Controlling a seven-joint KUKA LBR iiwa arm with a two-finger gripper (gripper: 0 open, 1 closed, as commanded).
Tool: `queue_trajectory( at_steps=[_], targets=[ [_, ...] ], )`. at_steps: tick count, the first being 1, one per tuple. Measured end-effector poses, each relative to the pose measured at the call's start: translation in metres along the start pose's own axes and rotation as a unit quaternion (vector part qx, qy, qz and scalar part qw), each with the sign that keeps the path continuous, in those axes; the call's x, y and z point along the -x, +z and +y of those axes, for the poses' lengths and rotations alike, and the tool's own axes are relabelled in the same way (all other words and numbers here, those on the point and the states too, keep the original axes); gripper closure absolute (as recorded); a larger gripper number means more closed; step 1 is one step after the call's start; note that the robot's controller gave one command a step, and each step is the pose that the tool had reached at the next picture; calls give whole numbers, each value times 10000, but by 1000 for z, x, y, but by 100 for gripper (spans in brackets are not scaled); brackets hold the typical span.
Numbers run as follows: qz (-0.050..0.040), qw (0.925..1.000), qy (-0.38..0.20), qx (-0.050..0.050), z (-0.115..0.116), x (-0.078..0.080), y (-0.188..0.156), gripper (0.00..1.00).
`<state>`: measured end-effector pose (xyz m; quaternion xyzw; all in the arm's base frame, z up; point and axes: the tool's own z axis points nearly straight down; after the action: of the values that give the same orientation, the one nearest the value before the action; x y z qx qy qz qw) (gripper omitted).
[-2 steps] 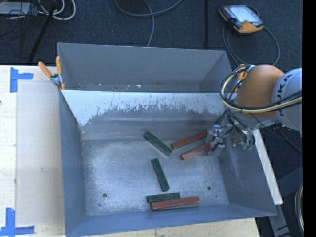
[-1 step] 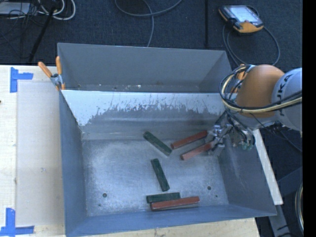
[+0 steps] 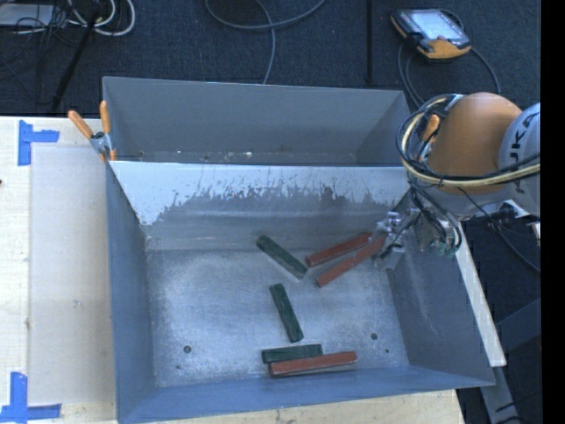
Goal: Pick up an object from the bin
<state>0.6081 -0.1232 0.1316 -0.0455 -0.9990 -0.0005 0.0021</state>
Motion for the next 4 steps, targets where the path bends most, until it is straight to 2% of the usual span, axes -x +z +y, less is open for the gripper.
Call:
queue_trajectory(
  at_steps=[1, 2, 3, 4],
  targets=[
    [-17, 10000, 33, -1, -5, -9, -76, 100],
    [-40, 10000, -44, -8, -6, -18, -94, 100],
    [-14, 9989, -471, -1, -28, -16, -76, 0],
    [-22, 9989, -476, -3, -28, -16, -77, 0]
  ],
)
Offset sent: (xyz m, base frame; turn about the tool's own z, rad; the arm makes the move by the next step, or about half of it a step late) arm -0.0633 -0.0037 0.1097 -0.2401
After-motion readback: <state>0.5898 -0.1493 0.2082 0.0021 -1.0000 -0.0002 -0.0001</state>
